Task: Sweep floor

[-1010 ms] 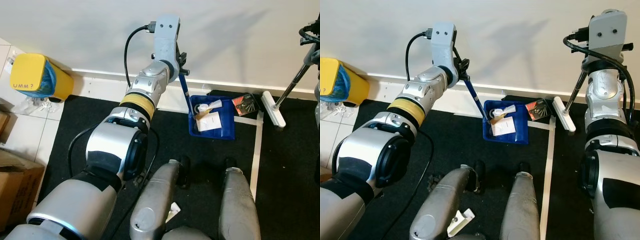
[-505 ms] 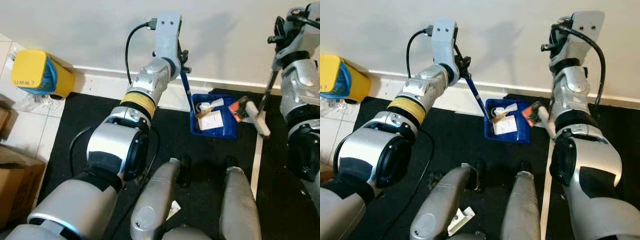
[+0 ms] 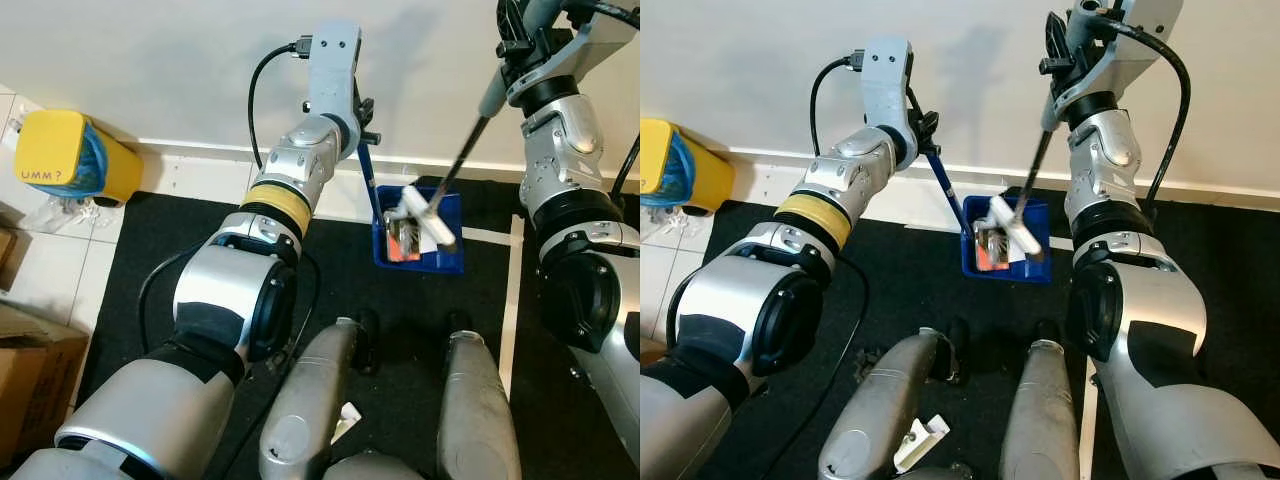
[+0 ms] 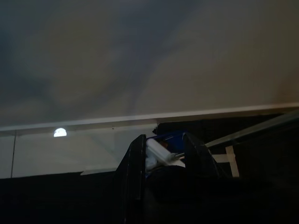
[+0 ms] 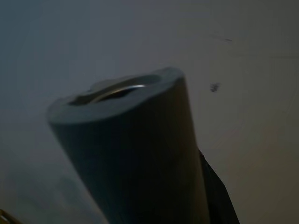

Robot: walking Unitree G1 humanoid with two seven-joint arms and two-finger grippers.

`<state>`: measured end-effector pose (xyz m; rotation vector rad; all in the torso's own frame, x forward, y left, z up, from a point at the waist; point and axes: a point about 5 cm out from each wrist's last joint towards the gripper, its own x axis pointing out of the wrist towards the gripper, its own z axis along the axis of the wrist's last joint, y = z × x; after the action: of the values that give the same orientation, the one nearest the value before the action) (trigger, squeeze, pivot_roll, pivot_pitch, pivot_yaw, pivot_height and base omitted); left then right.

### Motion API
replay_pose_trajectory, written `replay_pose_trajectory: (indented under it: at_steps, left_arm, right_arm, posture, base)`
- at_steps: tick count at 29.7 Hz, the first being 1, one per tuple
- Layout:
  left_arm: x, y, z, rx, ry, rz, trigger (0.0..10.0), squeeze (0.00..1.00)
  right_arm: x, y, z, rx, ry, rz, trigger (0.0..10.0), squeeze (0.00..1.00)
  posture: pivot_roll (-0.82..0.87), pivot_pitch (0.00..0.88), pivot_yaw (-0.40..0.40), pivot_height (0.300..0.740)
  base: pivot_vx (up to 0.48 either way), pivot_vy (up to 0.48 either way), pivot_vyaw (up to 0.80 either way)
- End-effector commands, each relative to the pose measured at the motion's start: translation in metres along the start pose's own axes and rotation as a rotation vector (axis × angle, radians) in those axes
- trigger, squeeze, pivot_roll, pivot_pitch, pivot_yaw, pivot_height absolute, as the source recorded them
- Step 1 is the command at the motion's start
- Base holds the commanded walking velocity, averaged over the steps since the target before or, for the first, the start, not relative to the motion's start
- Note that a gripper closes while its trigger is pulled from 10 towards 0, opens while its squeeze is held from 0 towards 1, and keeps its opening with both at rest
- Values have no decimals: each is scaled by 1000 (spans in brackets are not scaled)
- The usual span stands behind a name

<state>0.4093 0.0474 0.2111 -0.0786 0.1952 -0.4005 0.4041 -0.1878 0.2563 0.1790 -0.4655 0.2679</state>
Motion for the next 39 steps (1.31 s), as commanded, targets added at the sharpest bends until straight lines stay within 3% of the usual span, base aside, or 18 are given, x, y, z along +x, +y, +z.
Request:
replay_pose_trajectory:
  at_steps: [1,2,3,4,6,11,13,18,27,29,33,39]
  left_arm:
    - [-1,7,2,-65,0,-7,10000,0]
    - [-3,15,6,-67,-9,5,10000,0]
    - [-3,15,6,-67,-9,5,10000,0]
    - [-6,27,11,-76,-17,30,10000,0]
    - [-10,38,13,-82,-16,57,10000,0]
    - [-22,70,7,-74,15,126,10000,0]
    - [-25,76,5,-67,24,137,10000,0]
    - [-40,96,-3,3,19,163,10000,0]
    - [-69,127,11,-29,-84,275,10000,0]
    - [-85,137,15,3,-117,310,10000,0]
    - [-100,139,15,-14,-156,332,10000,0]
    - [-108,137,10,-20,-170,358,10000,0]
  right_arm:
    - [4,1,18,7,-101,21,10000,0]
    - [5,-4,32,-15,-153,35,10000,0]
    - [5,-4,32,-15,-153,35,10000,0]
    - [3,-11,49,-37,-212,38,10000,0]
    - [-1,-15,61,-52,-254,44,10000,0]
    - [-18,-16,76,-46,-309,55,10000,0]
    - [-22,-16,74,-38,-302,48,10000,0]
    - [-43,-12,50,7,-217,23,10000,0]
    - [-69,-7,0,48,-5,-27,10000,0]
    - [-80,-3,-21,30,93,-45,10000,0]
    - [-89,2,-43,28,199,-68,10000,0]
    - [-96,9,-59,34,261,-67,10000,0]
  posture:
    - [75,336,180,740]
    - [63,319,167,740]
    - [63,319,167,740]
    - [51,303,157,740]
    - [40,288,150,740]
    - [9,237,133,740]
    - [8,232,131,740]
    - [0,196,123,740]
    - [-8,136,113,740]
    - [-5,116,109,740]
    - [-7,87,101,740]
    - [-7,66,93,740]
  base:
    - [0,0,0]
    - [0,0,0]
    - [0,0,0]
    - [0,0,0]
    - [0,0,0]
    - [0,0,0]
    - [0,0,0]
    - [0,0,0]
    - [0,0,0]
    - [0,0,0]
    - [0,0,0]
    - [0,0,0]
